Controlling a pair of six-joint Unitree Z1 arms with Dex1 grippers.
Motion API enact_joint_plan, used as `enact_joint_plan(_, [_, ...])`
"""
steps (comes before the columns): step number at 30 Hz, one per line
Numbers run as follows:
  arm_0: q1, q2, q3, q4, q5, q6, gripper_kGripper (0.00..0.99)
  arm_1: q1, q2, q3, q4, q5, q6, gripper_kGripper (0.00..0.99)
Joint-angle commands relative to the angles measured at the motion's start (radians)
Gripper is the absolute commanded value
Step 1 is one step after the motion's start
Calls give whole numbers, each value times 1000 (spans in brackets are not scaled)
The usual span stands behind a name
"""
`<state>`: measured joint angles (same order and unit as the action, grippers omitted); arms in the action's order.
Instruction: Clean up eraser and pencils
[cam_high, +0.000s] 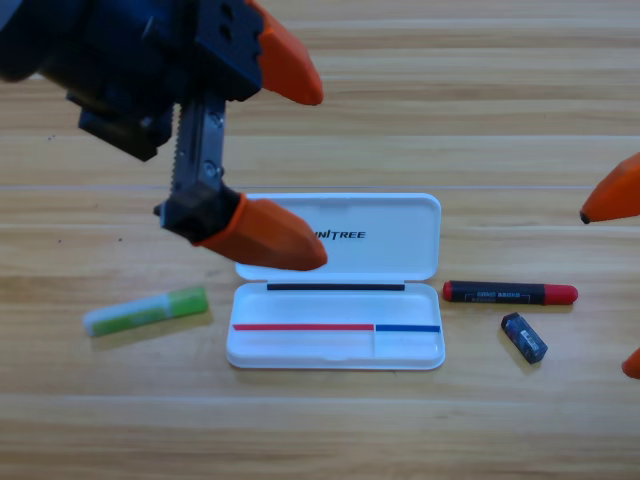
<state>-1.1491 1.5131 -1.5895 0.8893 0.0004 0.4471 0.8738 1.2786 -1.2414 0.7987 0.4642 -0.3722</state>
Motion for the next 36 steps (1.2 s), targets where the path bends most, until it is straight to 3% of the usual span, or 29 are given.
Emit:
enact_joint_plan(1, [-18, 13, 29, 7, 15, 24, 985, 24, 24, 39, -10, -24, 9, 986])
enact_joint_plan(12, [-18, 9, 43, 11, 18, 25, 985, 24, -1, 56, -21, -44, 27, 986])
enact_joint_plan(19, [19, -5, 14, 66, 155, 65, 985, 24, -24, 86, -44, -19, 50, 986])
enact_joint_plan(23, [112, -7, -13, 109, 159, 104, 985, 13, -33, 91, -49, -177, 102, 986])
enact_joint_plan(27, [215, 6, -36, 146, 159, 157, 985, -42, -21, 114, -47, -306, 154, 986])
enact_joint_plan(32, [324, 35, -41, 160, 176, 225, 985, -56, 107, 115, -1, -526, 226, 986])
enact_joint_plan(36, [394, 68, -44, 165, 181, 260, 985, -56, 265, 102, -1, -564, 231, 986])
